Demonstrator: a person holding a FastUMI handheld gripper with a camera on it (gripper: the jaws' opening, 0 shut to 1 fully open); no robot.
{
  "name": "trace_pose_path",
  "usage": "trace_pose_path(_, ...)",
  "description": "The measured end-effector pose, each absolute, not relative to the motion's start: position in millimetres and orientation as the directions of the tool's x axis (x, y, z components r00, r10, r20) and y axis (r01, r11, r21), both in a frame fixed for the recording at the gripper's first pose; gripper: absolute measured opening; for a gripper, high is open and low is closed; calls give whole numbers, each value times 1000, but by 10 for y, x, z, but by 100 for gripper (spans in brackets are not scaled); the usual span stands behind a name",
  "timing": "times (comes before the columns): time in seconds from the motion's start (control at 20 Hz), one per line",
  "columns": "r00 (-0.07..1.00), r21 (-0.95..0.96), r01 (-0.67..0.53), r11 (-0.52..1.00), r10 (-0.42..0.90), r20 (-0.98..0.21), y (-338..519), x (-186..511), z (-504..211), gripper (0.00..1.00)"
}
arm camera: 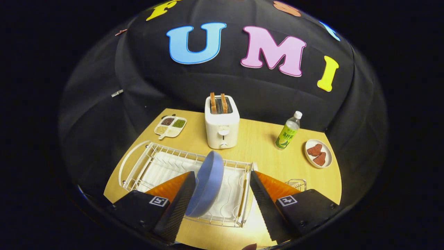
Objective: Take the plate from the dish rack, then take the spoon from the basket and place it into the plate.
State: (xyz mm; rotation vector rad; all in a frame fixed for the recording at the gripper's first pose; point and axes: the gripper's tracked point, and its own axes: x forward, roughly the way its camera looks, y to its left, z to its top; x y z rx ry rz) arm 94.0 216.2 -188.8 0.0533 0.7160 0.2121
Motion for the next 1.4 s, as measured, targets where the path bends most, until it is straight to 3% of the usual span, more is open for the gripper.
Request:
trace_pose_path(0.15,661,104,-123,987,160,-733,2262,941,-2257,87)
trace_pose_path(0.3,612,96,-79,992,125,-781,2332,950,-2486,49)
trace_pose_path(0.6,593,21,-8,1000,22,-805,2303,1023,-2529,31)
trace_pose_path(0.95,684,-51,-30,998,-17,-729,2210,1177,-2158,26)
trace_pose_path(1.4,748,263,-12,965,183,-638,1710,961,-1684,26)
